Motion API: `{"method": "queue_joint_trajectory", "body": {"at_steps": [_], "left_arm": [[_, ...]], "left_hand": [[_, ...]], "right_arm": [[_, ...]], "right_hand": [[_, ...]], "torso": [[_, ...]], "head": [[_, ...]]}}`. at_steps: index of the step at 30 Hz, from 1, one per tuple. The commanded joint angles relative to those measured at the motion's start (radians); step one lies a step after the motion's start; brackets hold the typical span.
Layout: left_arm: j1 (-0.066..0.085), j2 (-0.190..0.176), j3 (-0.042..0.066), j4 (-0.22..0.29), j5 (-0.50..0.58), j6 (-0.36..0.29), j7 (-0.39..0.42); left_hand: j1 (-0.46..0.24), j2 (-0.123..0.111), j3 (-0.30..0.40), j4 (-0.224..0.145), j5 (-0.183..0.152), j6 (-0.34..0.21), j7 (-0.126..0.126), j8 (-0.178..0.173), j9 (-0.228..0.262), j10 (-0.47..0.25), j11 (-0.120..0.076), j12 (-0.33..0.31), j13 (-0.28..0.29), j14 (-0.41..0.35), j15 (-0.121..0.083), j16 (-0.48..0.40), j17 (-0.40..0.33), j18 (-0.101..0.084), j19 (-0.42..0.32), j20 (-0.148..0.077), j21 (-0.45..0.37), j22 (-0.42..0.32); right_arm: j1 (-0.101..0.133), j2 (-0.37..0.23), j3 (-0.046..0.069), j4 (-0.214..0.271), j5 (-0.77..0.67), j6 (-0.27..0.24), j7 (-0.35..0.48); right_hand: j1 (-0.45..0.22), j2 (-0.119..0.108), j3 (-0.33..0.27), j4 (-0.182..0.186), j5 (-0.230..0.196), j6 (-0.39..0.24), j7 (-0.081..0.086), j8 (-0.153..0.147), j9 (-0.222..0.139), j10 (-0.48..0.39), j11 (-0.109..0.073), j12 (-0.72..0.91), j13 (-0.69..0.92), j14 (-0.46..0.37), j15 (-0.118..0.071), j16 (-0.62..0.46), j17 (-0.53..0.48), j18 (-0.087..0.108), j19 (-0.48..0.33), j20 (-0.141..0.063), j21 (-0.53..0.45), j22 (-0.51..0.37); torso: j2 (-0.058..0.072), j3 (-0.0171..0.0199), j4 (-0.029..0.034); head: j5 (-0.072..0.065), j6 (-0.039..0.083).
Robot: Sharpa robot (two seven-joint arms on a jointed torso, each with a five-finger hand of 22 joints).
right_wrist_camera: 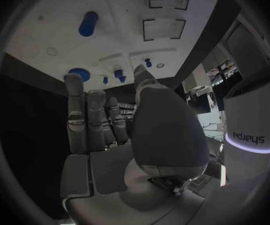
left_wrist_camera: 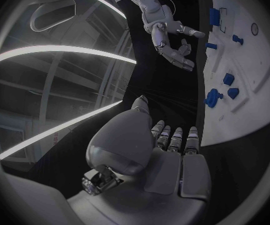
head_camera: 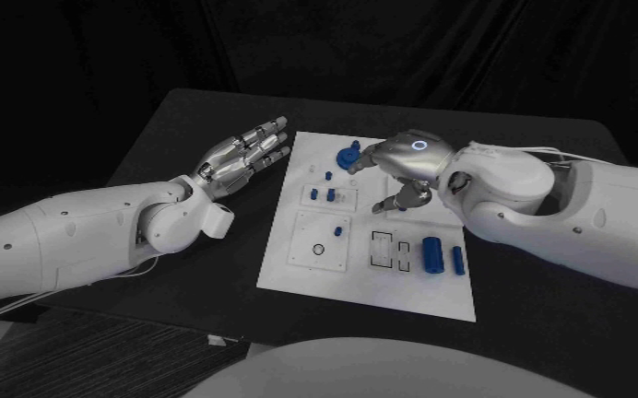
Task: Assemble the parts on the task board
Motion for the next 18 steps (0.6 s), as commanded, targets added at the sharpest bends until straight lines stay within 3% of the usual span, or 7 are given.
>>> {"method": "queue_joint_trajectory", "body": {"at_steps": [1, 3, 5, 9, 11, 13, 18], "left_arm": [[-0.001, 0.001, 0.001, 0.002, 0.0, 0.006, 0.013], [-0.001, 0.001, 0.001, 0.002, 0.0, 0.005, 0.014], [-0.001, 0.002, 0.001, 0.002, 0.0, 0.005, 0.014], [-0.001, 0.003, 0.001, 0.002, 0.0, 0.005, 0.015], [-0.001, 0.003, 0.001, 0.002, 0.0, 0.006, 0.015], [-0.001, 0.003, 0.001, 0.002, 0.0, 0.006, 0.015], [-0.002, 0.004, 0.001, 0.001, 0.0, 0.007, 0.015]], "left_hand": [[0.001, 0.014, 0.021, -0.005, 0.02, 0.008, 0.005, 0.001, 0.004, 0.0, 0.003, 0.014, -0.008, 0.001, 0.015, -0.01, -0.008, -0.014, 0.008, 0.006, -0.017, -0.011], [0.001, 0.014, 0.021, -0.005, 0.02, 0.008, 0.005, 0.001, 0.004, 0.0, 0.003, 0.014, -0.008, 0.001, 0.015, -0.01, -0.008, -0.014, 0.008, 0.006, -0.017, -0.011], [0.001, 0.014, 0.021, -0.005, 0.02, 0.008, 0.005, 0.001, 0.004, 0.0, 0.003, 0.014, -0.008, 0.001, 0.015, -0.01, -0.008, -0.014, 0.008, 0.006, -0.017, -0.011], [0.002, 0.014, 0.021, -0.005, 0.02, 0.009, 0.005, 0.002, 0.004, 0.0, 0.003, 0.014, -0.008, 0.001, 0.014, -0.01, -0.008, -0.014, 0.008, 0.006, -0.017, -0.011], [0.002, 0.014, 0.021, -0.005, 0.02, 0.009, 0.005, 0.002, 0.004, 0.0, 0.003, 0.014, -0.008, 0.001, 0.014, -0.01, -0.008, -0.014, 0.008, 0.006, -0.017, -0.011], [0.003, 0.013, 0.021, -0.005, 0.021, 0.009, 0.005, 0.002, 0.004, 0.0, 0.003, 0.014, -0.008, 0.001, 0.014, -0.01, -0.008, -0.013, 0.008, 0.006, -0.017, -0.011], [0.003, 0.013, 0.021, -0.005, 0.021, 0.009, 0.005, 0.002, 0.004, 0.0, 0.003, 0.015, -0.008, 0.001, 0.014, -0.01, -0.008, -0.013, 0.008, 0.007, -0.017, -0.011]], "right_arm": [[0.013, -0.035, 0.0, 0.003, 0.188, -0.174, 0.063], [0.017, -0.056, 0.0, 0.0, 0.209, -0.188, 0.067], [0.021, -0.077, 0.0, -0.004, 0.225, -0.19, 0.064], [0.022, -0.101, 0.0, -0.011, 0.234, -0.176, 0.045], [0.021, -0.111, 0.0, -0.015, 0.226, -0.162, 0.03], [0.018, -0.123, -0.001, -0.021, 0.206, -0.147, 0.015], [0.003, -0.14, -0.001, -0.033, 0.169, -0.097, -0.014]], "right_hand": [[-0.023, 0.016, 0.011, 0.0, 0.007, 0.031, 0.011, 0.032, 0.006, 0.04, -0.005, 0.028, -0.014, 0.017, -0.001, 0.034, 0.031, 0.038, 0.019, 0.003, 0.04, 0.046], [-0.014, 0.036, 0.027, -0.001, 0.022, 0.057, 0.02, 0.045, 0.008, 0.067, -0.005, 0.049, -0.016, 0.03, -0.002, 0.049, 0.045, 0.035, 0.032, 0.003, 0.065, 0.055], [0.007, 0.078, 0.059, -0.005, 0.057, 0.103, 0.018, 0.067, 0.014, 0.123, -0.012, 0.091, -0.011, 0.039, -0.006, 0.06, 0.054, 0.033, 0.045, 0.0, 0.084, 0.065], [0.02, 0.093, 0.07, -0.009, 0.07, 0.123, 0.019, 0.074, 0.016, 0.154, -0.016, 0.116, -0.009, 0.043, -0.006, 0.064, 0.058, 0.032, 0.049, -0.001, 0.09, 0.069], [0.013, 0.088, 0.066, -0.007, 0.06, 0.144, 0.024, 0.083, 0.019, 0.159, -0.017, 0.123, -0.011, 0.043, -0.006, 0.065, 0.058, 0.032, 0.05, -0.001, 0.089, 0.07], [-0.038, 0.061, 0.038, -0.003, 0.001, 0.141, 0.021, 0.078, 0.017, 0.16, -0.017, 0.127, -0.014, 0.059, -0.006, 0.086, 0.082, 0.027, 0.064, -0.001, 0.127, 0.079], [-0.078, 0.041, 0.023, -0.001, -0.013, 0.143, 0.005, 0.07, 0.012, 0.16, -0.022, 0.126, -0.024, 0.083, -0.015, 0.118, 0.115, 0.019, 0.089, -0.007, 0.188, 0.092]], "torso": [[0.0, -0.0003, 0.0], [0.001, 0.0, 0.001], [0.001, 0.0, 0.0004], [0.0, -0.0001, 0.0001], [0.0, -0.0003, -0.0003], [-0.001, -0.0007, -0.0008], [0.001, 0.0002, -0.0003]], "head": [[-0.007, 0.0], [-0.012, 0.0], [-0.015, 0.0], [-0.021, 0.0], [-0.025, 0.0], [-0.028, 0.0], [-0.031, 0.0]]}}
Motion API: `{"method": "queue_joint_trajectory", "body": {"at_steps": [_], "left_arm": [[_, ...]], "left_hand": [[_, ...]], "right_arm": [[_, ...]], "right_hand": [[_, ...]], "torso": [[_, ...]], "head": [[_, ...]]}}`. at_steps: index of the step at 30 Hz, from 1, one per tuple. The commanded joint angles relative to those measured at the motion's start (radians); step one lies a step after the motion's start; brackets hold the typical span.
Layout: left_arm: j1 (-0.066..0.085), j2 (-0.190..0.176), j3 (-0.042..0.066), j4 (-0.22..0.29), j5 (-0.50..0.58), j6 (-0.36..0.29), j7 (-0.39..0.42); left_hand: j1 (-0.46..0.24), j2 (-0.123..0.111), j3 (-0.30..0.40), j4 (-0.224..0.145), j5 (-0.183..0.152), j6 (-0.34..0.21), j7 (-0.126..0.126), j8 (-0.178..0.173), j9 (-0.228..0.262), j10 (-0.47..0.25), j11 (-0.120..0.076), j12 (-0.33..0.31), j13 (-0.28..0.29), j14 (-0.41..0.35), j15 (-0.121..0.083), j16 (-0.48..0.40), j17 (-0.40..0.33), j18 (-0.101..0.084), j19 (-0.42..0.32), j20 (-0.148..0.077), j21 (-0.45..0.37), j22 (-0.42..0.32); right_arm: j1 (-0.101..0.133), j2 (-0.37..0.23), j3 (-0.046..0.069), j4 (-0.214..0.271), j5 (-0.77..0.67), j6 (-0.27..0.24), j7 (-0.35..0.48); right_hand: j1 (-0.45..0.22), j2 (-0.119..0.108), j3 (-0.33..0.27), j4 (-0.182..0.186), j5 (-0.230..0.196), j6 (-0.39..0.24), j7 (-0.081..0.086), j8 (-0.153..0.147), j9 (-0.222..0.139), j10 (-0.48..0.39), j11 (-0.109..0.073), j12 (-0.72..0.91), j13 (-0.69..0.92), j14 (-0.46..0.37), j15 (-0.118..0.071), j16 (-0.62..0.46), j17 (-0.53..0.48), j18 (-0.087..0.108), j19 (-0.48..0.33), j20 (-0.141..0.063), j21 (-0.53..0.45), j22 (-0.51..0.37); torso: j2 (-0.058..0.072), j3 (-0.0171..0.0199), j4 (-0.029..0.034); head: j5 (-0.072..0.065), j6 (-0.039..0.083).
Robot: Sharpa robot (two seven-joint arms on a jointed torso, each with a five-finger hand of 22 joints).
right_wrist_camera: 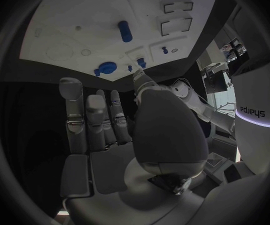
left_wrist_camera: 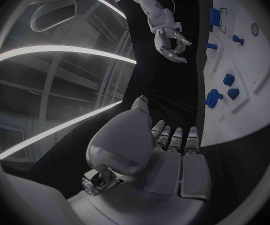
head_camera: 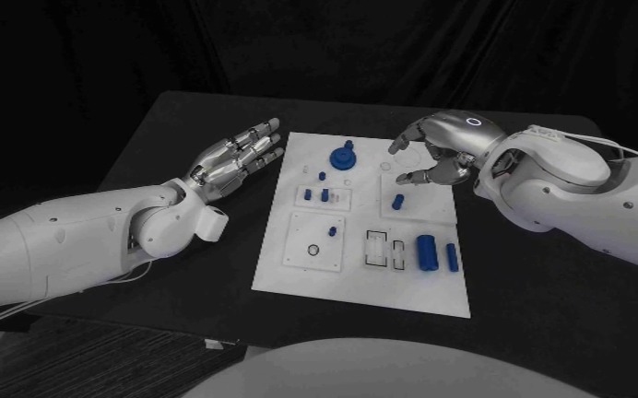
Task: Assemble the parts on the task board
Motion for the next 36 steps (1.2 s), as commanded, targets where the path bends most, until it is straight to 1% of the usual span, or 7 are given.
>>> {"method": "queue_joint_trajectory", "body": {"at_steps": [1, 7, 11, 17, 25, 28, 36], "left_arm": [[-0.001, 0.002, 0.001, 0.001, 0.0, 0.007, 0.014], [-0.002, 0.003, 0.001, -0.001, 0.0, 0.008, 0.015], [-0.002, 0.003, 0.001, -0.001, 0.0, 0.009, 0.015], [-0.002, 0.003, 0.001, -0.001, 0.0, 0.009, 0.015], [-0.003, 0.003, 0.001, -0.001, 0.0, 0.01, 0.014], [-0.003, 0.004, 0.001, -0.001, 0.0, 0.011, 0.014], [-0.003, 0.003, 0.001, -0.002, 0.0, 0.012, 0.013]], "left_hand": [[0.003, 0.013, 0.021, -0.005, 0.02, 0.002, -0.002, 0.002, 0.004, 0.0, 0.003, 0.015, -0.008, 0.001, 0.014, -0.01, -0.008, -0.013, 0.008, 0.007, -0.017, -0.011], [0.005, 0.013, 0.022, -0.006, 0.021, 0.003, -0.002, 0.002, 0.004, 0.0, 0.003, 0.015, -0.008, 0.001, 0.014, -0.01, -0.008, -0.012, 0.008, 0.008, -0.017, -0.011], [0.006, 0.013, 0.022, -0.006, 0.022, 0.003, -0.002, 0.002, 0.004, 0.0, 0.003, 0.015, -0.008, 0.001, 0.015, -0.01, -0.008, -0.012, 0.008, 0.008, -0.017, -0.011], [0.007, 0.013, 0.022, -0.006, 0.023, 0.003, -0.002, 0.002, 0.004, 0.0, 0.003, 0.015, -0.008, 0.001, 0.015, -0.01, -0.008, -0.011, 0.008, 0.009, -0.017, -0.011], [0.008, 0.014, 0.023, -0.006, 0.025, 0.003, -0.002, 0.002, 0.004, 0.0, 0.003, 0.015, -0.008, 0.001, 0.015, -0.01, -0.008, -0.01, 0.008, 0.01, -0.017, -0.011], [0.009, 0.014, 0.023, -0.006, 0.026, 0.003, -0.002, 0.002, 0.003, 0.0, 0.004, 0.015, -0.008, 0.001, 0.015, -0.01, -0.008, -0.01, 0.008, 0.011, -0.016, -0.01], [0.02, 0.014, 0.028, -0.01, 0.037, 0.004, 0.0, 0.002, 0.003, 0.0, 0.004, 0.015, -0.008, 0.001, 0.015, -0.01, -0.008, -0.007, 0.008, 0.014, -0.016, -0.01]], "right_arm": [[-0.014, -0.005, 0.0, -0.007, -0.029, 0.045, -0.048], [-0.036, 0.001, 0.0, -0.02, -0.038, 0.091, -0.053], [-0.048, 0.008, 0.0, -0.028, -0.04, 0.115, -0.046], [-0.064, 0.019, 0.0, -0.039, -0.041, 0.138, -0.028], [-0.08, 0.03, 0.0, -0.045, -0.042, 0.148, -0.01], [-0.086, 0.035, 0.0, -0.048, -0.042, 0.157, -0.004], [-0.098, 0.05, 0.0, -0.058, -0.042, 0.172, 0.009]], "right_hand": [[-0.032, -0.01, -0.027, 0.007, -0.005, -0.011, -0.009, 0.004, 0.007, 0.0, 0.0, 0.005, -0.015, 0.01, -0.003, 0.026, 0.022, 0.019, 0.015, -0.005, 0.038, 0.093], [-0.01, 0.006, -0.008, 0.004, 0.061, -0.027, -0.023, -0.019, -0.009, 0.032, -0.001, -0.012, -0.033, 0.046, 0.003, 0.058, 0.056, 0.007, 0.05, -0.005, 0.115, 0.106], [-0.001, 0.008, -0.005, 0.004, 0.072, -0.02, -0.028, -0.029, -0.026, 0.08, 0.001, -0.066, -0.064, 0.062, 0.014, 0.054, 0.051, 0.005, 0.066, 0.004, 0.135, 0.108], [0.017, 0.023, 0.005, 0.002, 0.079, 0.014, 0.002, -0.022, -0.034, 0.137, -0.004, -0.107, -0.086, 0.06, 0.01, 0.037, 0.036, 0.008, 0.062, 0.003, 0.123, 0.105], [0.045, 0.034, 0.016, -0.004, 0.108, 0.025, 0.022, -0.021, -0.036, 0.167, -0.007, -0.121, -0.091, 0.062, 0.009, 0.035, 0.035, 0.007, 0.062, 0.002, 0.123, 0.105], [0.064, 0.041, 0.024, -0.01, 0.138, 0.032, 0.028, -0.021, -0.037, 0.182, -0.008, -0.13, -0.094, 0.061, 0.008, 0.032, 0.033, 0.007, 0.061, 0.001, 0.122, 0.105], [0.133, 0.054, 0.074, -0.049, 0.298, 0.084, 0.045, -0.005, -0.031, 0.23, -0.012, -0.149, -0.098, 0.059, 0.004, 0.027, 0.03, 0.008, 0.059, -0.004, 0.119, 0.105]], "torso": [[0.001, 0.0003, -0.0002], [0.001, 0.0002, 0.0007], [0.001, 0.0001, 0.001], [0.002, 0.0007, 0.0008], [0.002, 0.0003, 0.001], [0.001, 0.0002, 0.0007], [0.001, 0.0002, 0.0005]], "head": [[-0.001, 0.0], [-0.006, 0.0], [-0.006, 0.0], [-0.005, 0.0], [-0.006, 0.0], [-0.005, 0.0], [-0.004, 0.0]]}}
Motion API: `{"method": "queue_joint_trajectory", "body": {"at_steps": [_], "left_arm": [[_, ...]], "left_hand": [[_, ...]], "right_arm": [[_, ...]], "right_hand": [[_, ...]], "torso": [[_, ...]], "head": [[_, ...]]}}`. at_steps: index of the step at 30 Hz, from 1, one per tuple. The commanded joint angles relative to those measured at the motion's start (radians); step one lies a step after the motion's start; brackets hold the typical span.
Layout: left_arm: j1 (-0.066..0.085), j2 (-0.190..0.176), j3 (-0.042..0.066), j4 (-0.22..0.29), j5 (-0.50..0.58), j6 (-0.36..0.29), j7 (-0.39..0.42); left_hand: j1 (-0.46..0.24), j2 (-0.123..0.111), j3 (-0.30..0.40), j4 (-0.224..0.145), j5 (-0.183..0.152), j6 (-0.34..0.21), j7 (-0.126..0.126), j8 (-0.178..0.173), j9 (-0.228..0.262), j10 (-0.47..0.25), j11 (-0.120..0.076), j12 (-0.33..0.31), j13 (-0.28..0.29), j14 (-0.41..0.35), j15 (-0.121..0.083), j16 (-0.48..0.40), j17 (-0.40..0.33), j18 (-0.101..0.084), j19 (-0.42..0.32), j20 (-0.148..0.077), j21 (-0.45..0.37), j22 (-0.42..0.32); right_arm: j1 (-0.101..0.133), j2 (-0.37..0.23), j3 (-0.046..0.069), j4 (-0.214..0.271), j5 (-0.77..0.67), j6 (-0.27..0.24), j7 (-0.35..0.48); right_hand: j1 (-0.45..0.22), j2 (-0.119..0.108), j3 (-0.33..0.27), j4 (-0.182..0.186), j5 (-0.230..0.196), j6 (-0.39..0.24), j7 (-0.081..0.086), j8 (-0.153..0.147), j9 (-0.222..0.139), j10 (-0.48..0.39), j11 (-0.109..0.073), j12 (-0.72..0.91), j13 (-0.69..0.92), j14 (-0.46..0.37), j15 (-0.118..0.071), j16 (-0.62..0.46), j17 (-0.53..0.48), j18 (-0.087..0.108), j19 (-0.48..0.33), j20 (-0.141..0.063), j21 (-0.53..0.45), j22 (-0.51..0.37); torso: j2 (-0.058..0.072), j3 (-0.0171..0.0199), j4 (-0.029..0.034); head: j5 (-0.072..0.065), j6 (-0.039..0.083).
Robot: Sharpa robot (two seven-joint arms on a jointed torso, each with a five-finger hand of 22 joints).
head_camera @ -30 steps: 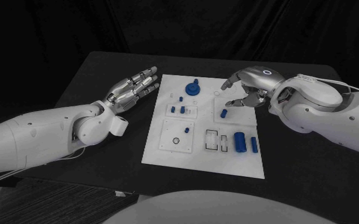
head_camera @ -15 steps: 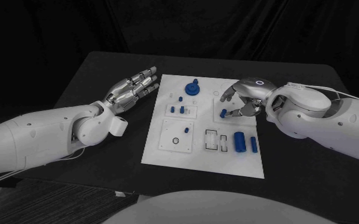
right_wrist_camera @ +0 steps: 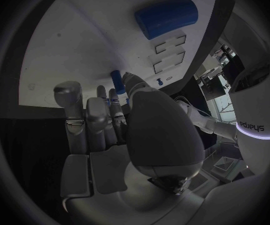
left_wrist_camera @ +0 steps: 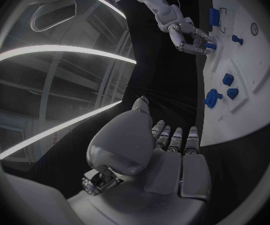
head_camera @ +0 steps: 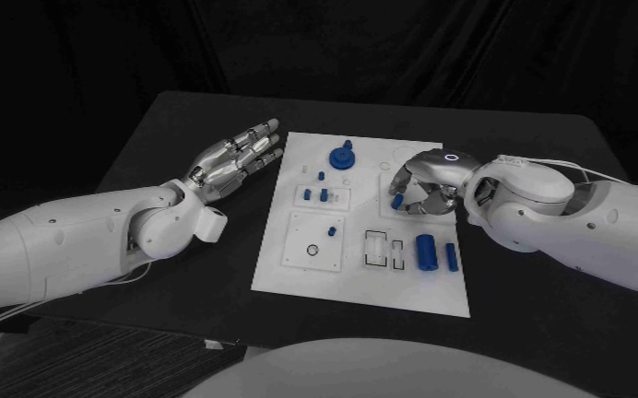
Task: Assemble the parts on the task board
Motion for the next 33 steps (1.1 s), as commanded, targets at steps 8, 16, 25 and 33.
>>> {"method": "queue_joint_trajectory", "body": {"at_steps": [8, 16, 25, 33], "left_arm": [[-0.002, 0.002, 0.001, 0.0, 0.001, 0.013, 0.011], [-0.003, 0.003, 0.001, -0.002, 0.0, 0.016, 0.009], [-0.004, 0.004, 0.001, -0.004, 0.0, 0.017, 0.006], [-0.005, 0.006, 0.001, -0.005, 0.0, 0.019, 0.002]], "left_hand": [[0.024, 0.004, 0.034, -0.017, 0.042, 0.004, 0.001, 0.001, 0.003, 0.0, 0.009, 0.017, -0.008, 0.002, 0.014, -0.01, -0.008, -0.003, 0.0, 0.007, -0.016, -0.009], [0.038, 0.005, 0.041, -0.024, 0.057, 0.007, 0.007, 0.002, 0.004, 0.0, 0.012, 0.018, -0.008, 0.002, 0.014, -0.01, -0.008, -0.001, 0.0, 0.009, -0.016, -0.009], [0.045, 0.006, 0.045, -0.029, 0.066, 0.014, 0.013, 0.003, 0.005, 0.0, 0.014, 0.019, -0.008, 0.002, 0.015, -0.01, -0.008, 0.0, 0.001, 0.011, -0.015, -0.008], [0.053, 0.01, 0.052, -0.034, 0.075, 0.041, 0.025, 0.01, 0.009, 0.001, 0.02, 0.02, -0.007, 0.002, 0.014, -0.01, -0.008, 0.003, 0.001, 0.013, -0.015, -0.008]], "right_arm": [[-0.008, 0.01, 0.0, -0.008, -0.008, 0.013, 0.03], [-0.009, 0.008, 0.0, -0.005, -0.008, -0.017, 0.049], [-0.007, -0.006, 0.001, 0.008, -0.008, -0.12, 0.084], [0.029, -0.016, 0.001, 0.032, -0.008, -0.173, 0.087]], "right_hand": [[0.058, 0.0, 0.075, -0.023, 0.035, 0.044, 0.005, 0.023, 0.009, 0.066, -0.005, -0.026, -0.015, 0.002, -0.011, -0.014, -0.004, 0.007, -0.001, -0.011, 0.015, 0.107], [0.074, -0.002, 0.126, -0.044, 0.037, 0.095, 0.014, 0.048, 0.032, 0.138, -0.023, -0.034, -0.014, 0.004, -0.025, -0.013, -0.001, 0.006, 0.001, -0.022, 0.035, 0.11], [0.084, 0.004, 0.149, -0.074, 0.024, 0.168, 0.007, 0.092, 0.074, 0.238, -0.053, -0.025, -0.006, 0.014, -0.048, -0.007, 0.01, 0.0, 0.009, -0.042, 0.081, 0.118], [0.095, 0.013, 0.159, -0.095, 0.016, 0.188, 0.001, 0.105, 0.094, 0.277, -0.064, -0.032, -0.005, 0.031, -0.059, 0.007, 0.028, -0.004, 0.018, -0.053, 0.115, 0.124]], "torso": [[0.0, 0.0001, 0.0003], [0.0, -0.0003, -0.0003], [0.0, -0.0003, -0.0003], [0.0, -0.0002, -0.0006]], "head": [[0.001, 0.0], [0.005, 0.0], [0.005, 0.0], [0.01, 0.0]]}}
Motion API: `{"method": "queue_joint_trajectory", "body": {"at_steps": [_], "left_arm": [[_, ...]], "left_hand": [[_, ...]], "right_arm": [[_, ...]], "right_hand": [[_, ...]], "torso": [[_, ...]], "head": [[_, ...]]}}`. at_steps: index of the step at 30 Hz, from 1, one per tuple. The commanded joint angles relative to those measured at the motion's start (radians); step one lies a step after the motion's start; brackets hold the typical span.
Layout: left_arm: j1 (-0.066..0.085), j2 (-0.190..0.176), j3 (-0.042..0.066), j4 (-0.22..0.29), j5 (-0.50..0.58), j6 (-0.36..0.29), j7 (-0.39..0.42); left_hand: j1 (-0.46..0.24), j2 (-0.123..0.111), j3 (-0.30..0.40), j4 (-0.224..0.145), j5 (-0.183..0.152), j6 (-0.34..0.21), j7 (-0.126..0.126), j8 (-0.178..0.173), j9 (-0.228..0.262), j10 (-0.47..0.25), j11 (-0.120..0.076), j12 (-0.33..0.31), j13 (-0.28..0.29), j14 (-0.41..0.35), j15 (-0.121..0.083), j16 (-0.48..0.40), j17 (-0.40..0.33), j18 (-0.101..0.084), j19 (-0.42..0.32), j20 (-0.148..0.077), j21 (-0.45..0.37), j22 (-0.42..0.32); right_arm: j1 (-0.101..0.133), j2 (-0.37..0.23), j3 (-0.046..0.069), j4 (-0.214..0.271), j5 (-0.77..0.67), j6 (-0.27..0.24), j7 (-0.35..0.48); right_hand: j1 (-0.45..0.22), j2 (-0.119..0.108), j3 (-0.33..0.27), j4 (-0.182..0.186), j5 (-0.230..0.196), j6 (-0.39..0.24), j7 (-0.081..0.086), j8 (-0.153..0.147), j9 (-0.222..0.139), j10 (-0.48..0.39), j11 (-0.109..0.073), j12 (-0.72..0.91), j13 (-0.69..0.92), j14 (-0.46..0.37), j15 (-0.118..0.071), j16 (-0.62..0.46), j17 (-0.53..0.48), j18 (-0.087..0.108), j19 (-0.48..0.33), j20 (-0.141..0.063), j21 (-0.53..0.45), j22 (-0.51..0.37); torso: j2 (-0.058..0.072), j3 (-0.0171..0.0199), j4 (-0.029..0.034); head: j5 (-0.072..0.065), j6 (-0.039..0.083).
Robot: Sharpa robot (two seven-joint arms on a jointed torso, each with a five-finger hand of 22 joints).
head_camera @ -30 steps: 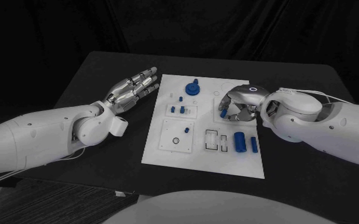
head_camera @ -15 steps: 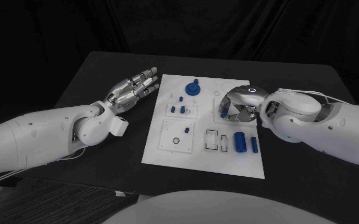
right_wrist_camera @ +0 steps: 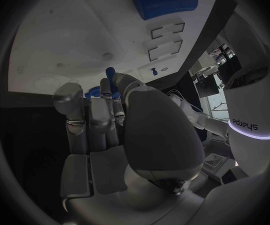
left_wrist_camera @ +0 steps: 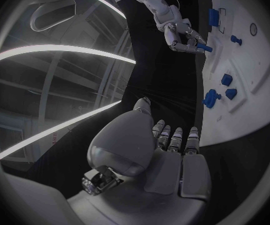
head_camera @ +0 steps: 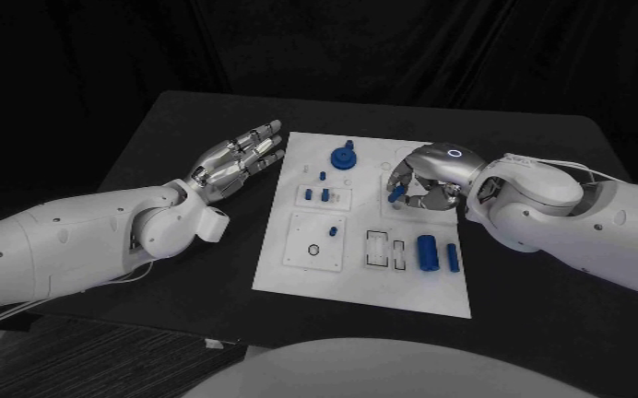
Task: Assemble the parts on the task board
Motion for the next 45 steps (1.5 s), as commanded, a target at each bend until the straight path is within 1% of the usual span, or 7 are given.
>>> {"method": "queue_joint_trajectory", "body": {"at_steps": [1, 6, 13, 22, 32, 38, 45], "left_arm": [[-0.002, 0.002, 0.001, 0.001, 0.0, 0.014, 0.007], [-0.002, 0.002, 0.001, 0.0, 0.0, 0.013, 0.007], [-0.003, 0.003, 0.001, 0.0, 0.0, 0.011, 0.008], [-0.003, 0.004, 0.001, -0.002, 0.0, 0.011, 0.007], [-0.004, 0.006, 0.001, -0.005, 0.0, 0.009, 0.01], [-0.004, 0.007, 0.001, -0.007, 0.0, 0.009, 0.01], [-0.004, 0.006, 0.001, -0.005, 0.0, 0.008, 0.011]], "left_hand": [[0.025, 0.003, 0.029, -0.01, 0.017, 0.022, 0.004, 0.011, 0.009, -0.004, 0.014, 0.02, -0.007, 0.002, 0.014, -0.01, -0.008, 0.003, 0.011, 0.003, -0.015, -0.008], [0.025, 0.003, 0.029, -0.011, 0.018, 0.024, 0.004, 0.011, 0.009, -0.004, 0.014, 0.02, -0.007, 0.002, 0.014, -0.01, -0.008, 0.003, 0.011, 0.003, -0.015, -0.008], [0.026, 0.003, 0.029, -0.011, 0.019, 0.023, 0.004, 0.011, 0.009, -0.004, 0.014, 0.02, -0.007, 0.002, 0.013, -0.01, -0.008, 0.003, 0.011, 0.003, -0.015, -0.008], [0.026, 0.003, 0.03, -0.011, 0.02, 0.024, 0.004, 0.012, 0.009, -0.004, 0.014, 0.02, -0.007, 0.002, 0.013, -0.01, -0.008, 0.003, 0.01, 0.003, -0.016, -0.009], [0.027, 0.002, 0.03, -0.011, 0.021, 0.024, 0.004, 0.012, 0.009, -0.004, 0.015, 0.019, -0.007, 0.002, 0.012, -0.01, -0.008, 0.003, 0.01, 0.002, -0.016, -0.009], [0.027, 0.002, 0.03, -0.012, 0.021, 0.024, 0.004, 0.012, 0.009, -0.004, 0.014, 0.019, -0.007, 0.002, 0.012, -0.01, -0.008, 0.003, 0.01, 0.002, -0.016, -0.01], [0.027, 0.001, 0.03, -0.012, 0.021, 0.024, 0.004, 0.012, 0.009, -0.004, 0.014, 0.019, -0.007, 0.002, 0.012, -0.01, -0.008, 0.004, 0.01, 0.002, -0.016, -0.009]], "right_arm": [[0.023, -0.006, 0.001, 0.019, -0.007, -0.068, 0.01], [0.056, -0.012, 0.001, 0.056, -0.007, -0.061, -0.003], [0.075, 0.017, 0.001, 0.119, -0.006, -0.027, -0.014], [0.057, 0.121, 0.001, 0.133, -0.056, 0.117, -0.045], [0.036, 0.234, 0.001, 0.119, -0.191, 0.222, -0.061], [0.027, 0.281, 0.001, 0.108, -0.216, 0.282, -0.066], [0.014, 0.315, 0.001, 0.094, -0.228, 0.321, -0.075]], "right_hand": [[0.026, 0.022, 0.017, -0.01, -0.002, 0.06, 0.001, 0.062, 0.07, 0.022, -0.009, -0.01, 0.001, 0.009, -0.004, 0.005, 0.017, -0.004, 0.005, -0.009, 0.027, 0.124], [0.024, 0.021, 0.017, -0.011, -0.005, 0.06, 0.001, 0.063, 0.071, 0.024, -0.009, -0.012, 0.001, 0.01, -0.004, 0.004, 0.017, -0.004, 0.005, -0.009, 0.029, 0.124], [0.027, 0.02, 0.02, -0.016, -0.005, 0.058, 0.001, 0.061, 0.074, 0.026, -0.009, -0.018, -0.001, 0.012, -0.005, 0.005, 0.02, -0.005, 0.006, -0.011, 0.032, 0.124], [0.03, 0.022, 0.033, -0.028, -0.004, 0.04, 0.007, 0.048, 0.08, 0.017, -0.001, -0.045, -0.006, 0.006, 0.0, -0.011, 0.003, -0.001, -0.006, -0.01, 0.002, 0.117], [0.029, 0.023, 0.038, -0.037, -0.017, 0.038, 0.009, 0.044, 0.085, 0.018, 0.001, -0.057, -0.007, -0.003, 0.002, -0.024, -0.009, 0.002, -0.015, -0.007, -0.014, 0.114], [0.029, 0.026, 0.041, -0.042, -0.026, 0.037, 0.01, 0.042, 0.087, 0.02, 0.002, -0.062, -0.007, -0.007, 0.003, -0.03, -0.014, 0.003, -0.02, -0.006, -0.021, 0.112], [0.029, 0.027, 0.042, -0.044, -0.027, 0.037, 0.01, 0.041, 0.088, 0.021, 0.002, -0.064, -0.007, -0.009, 0.004, -0.033, -0.017, 0.004, -0.024, -0.006, -0.028, 0.11]], "torso": [[0.0, 0.0, -0.0004], [-0.001, 0.0001, -0.0006], [0.0, -0.0001, 0.0002], [-0.001, -0.0007, 0.0007], [0.0, -0.0003, 0.0009], [0.001, -0.0005, 0.0008], [0.0, -0.0007, 0.0006]], "head": [[0.004, 0.0], [0.004, 0.0], [0.005, 0.0], [0.012, 0.0], [0.013, 0.0], [0.006, 0.0], [0.003, 0.0]]}}
